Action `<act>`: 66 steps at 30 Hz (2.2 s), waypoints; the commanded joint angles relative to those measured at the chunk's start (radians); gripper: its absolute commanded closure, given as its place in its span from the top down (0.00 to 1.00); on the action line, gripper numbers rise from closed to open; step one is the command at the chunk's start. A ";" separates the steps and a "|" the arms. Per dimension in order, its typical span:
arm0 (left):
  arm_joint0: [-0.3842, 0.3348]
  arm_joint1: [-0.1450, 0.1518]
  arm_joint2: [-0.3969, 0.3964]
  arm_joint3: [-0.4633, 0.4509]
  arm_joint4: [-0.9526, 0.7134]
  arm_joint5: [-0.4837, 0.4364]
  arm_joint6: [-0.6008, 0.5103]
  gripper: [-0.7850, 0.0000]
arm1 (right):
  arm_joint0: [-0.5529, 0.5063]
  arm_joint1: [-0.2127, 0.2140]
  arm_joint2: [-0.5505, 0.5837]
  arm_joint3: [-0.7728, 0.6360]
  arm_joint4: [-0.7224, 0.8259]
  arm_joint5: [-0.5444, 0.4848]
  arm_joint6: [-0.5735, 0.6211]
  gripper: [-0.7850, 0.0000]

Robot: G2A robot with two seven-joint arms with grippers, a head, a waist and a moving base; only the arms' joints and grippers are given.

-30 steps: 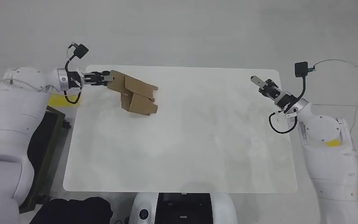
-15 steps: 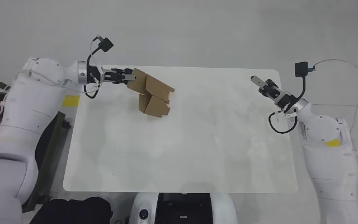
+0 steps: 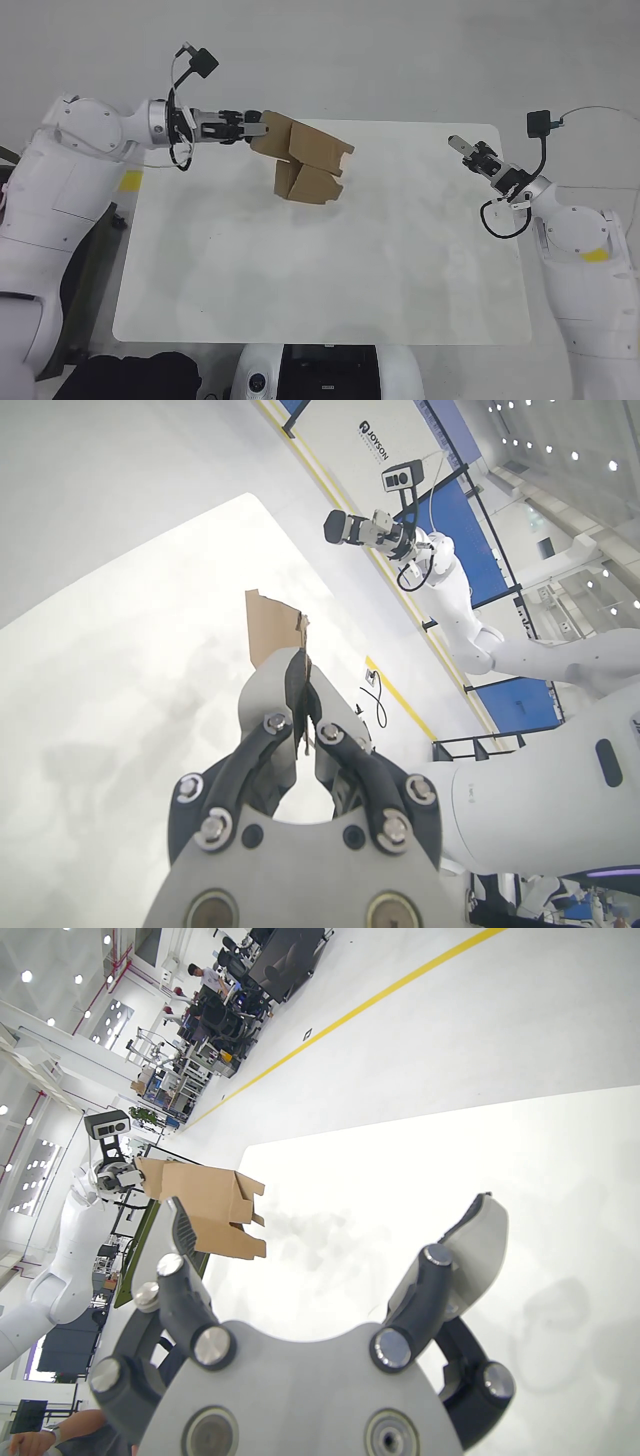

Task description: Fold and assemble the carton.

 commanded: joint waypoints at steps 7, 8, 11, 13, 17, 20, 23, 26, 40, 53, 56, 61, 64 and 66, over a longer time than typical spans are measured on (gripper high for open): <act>0.033 -0.001 -0.018 -0.093 0.000 0.008 0.028 0.00 | 0.000 0.000 0.000 0.000 0.000 0.000 0.000 1.00; 0.038 -0.001 -0.021 -0.106 -0.004 -0.003 0.025 0.00 | 0.000 0.000 0.000 0.000 0.000 0.000 0.000 1.00; 0.056 0.001 -0.037 -0.123 -0.031 -0.040 0.023 0.00 | 0.000 0.000 0.000 0.000 0.000 0.000 0.000 1.00; 0.066 0.001 -0.044 -0.131 -0.056 -0.049 0.023 0.00 | 0.000 0.000 0.000 0.000 0.000 0.000 0.000 1.00; 0.076 0.001 -0.059 -0.144 -0.075 -0.068 0.015 0.00 | 0.000 0.000 0.000 0.000 0.000 0.000 0.000 1.00; 0.082 -0.001 -0.065 -0.153 -0.072 -0.104 0.022 0.00 | 0.000 0.000 0.000 0.000 0.000 0.000 0.000 1.00; 0.082 -0.001 -0.065 -0.153 -0.072 -0.104 0.022 0.00 | 0.000 0.000 0.000 0.000 0.000 0.000 0.000 1.00; 0.082 -0.001 -0.065 -0.153 -0.072 -0.104 0.022 0.00 | 0.000 0.000 0.000 0.000 0.000 0.000 0.000 1.00; 0.082 -0.001 -0.065 -0.153 -0.072 -0.104 0.022 0.00 | 0.000 0.000 0.000 0.000 0.000 0.000 0.000 1.00; 0.096 -0.007 -0.067 -0.178 -0.029 -0.057 0.086 0.00 | -0.003 0.000 -0.041 0.001 0.039 -0.038 0.073 1.00; 0.090 -0.013 -0.063 -0.182 -0.023 -0.044 0.106 0.00 | 0.006 -0.002 -0.074 0.011 0.090 -0.082 0.127 1.00; 0.071 -0.027 -0.042 -0.201 -0.014 -0.022 0.128 0.00 | 0.025 -0.011 -0.136 0.046 0.227 -0.129 0.190 1.00; 0.054 -0.038 -0.027 -0.204 -0.027 -0.009 0.136 0.00 | 0.043 -0.017 -0.179 0.053 0.242 -0.147 0.209 1.00; 0.041 -0.044 -0.018 -0.201 -0.038 -0.004 0.133 0.00 | 0.053 -0.021 -0.203 0.056 0.263 -0.159 0.216 1.00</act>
